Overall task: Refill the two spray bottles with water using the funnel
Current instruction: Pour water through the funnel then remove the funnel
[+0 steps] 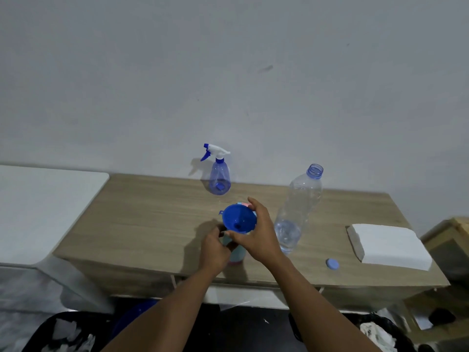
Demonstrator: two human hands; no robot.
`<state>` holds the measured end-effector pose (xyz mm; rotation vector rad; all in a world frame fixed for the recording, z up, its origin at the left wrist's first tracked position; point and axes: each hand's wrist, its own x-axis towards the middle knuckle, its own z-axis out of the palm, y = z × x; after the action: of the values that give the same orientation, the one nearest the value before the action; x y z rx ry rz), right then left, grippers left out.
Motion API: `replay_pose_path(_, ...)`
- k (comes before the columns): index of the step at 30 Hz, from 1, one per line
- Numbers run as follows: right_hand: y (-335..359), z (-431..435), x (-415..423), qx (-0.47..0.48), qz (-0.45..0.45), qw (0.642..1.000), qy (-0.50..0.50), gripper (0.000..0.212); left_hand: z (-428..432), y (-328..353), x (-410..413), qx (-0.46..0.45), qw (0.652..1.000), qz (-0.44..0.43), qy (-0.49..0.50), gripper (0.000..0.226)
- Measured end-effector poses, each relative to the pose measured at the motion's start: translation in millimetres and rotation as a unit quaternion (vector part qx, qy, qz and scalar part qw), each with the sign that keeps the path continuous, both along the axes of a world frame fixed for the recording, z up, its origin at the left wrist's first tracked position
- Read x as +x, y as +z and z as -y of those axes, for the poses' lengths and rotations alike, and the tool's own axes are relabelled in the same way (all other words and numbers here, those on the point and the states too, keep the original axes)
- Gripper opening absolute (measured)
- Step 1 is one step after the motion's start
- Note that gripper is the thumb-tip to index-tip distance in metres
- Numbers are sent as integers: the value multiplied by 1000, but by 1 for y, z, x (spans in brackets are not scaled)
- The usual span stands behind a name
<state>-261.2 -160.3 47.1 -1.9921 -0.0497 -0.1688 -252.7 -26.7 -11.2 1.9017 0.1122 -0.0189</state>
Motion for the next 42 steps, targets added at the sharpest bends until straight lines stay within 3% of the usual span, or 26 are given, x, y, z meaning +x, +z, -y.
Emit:
replay_pose_path(5,-2,-4,-4,-28,27,999,0,94,1,0,0,5,1000,3,6,26)
replay_pose_path(9,1,-6,-3,34,5,999,-38,108,1,-2,2,8,1000,-5,8,32)
replay_pose_path(21,3,11,-23,80,35,992,-95,107,-1,-7,5,24,1000,17,8,40)
replay_pose_path(26,-16,35,-54,71,7,993,-98,95,-3,-12,6,13,999,37,6,41)
replay_pose_path(33,-57,53,-67,-35,-122,986,-107,66,-6,-14,7,14,999,41,-5,43)
replay_pose_path(39,-89,58,-45,-231,-140,961,-53,74,-5,-9,5,17,999,30,-10,43)
replay_pose_path(42,-97,54,-36,-281,-157,946,-43,80,-5,-7,4,30,999,21,-10,46)
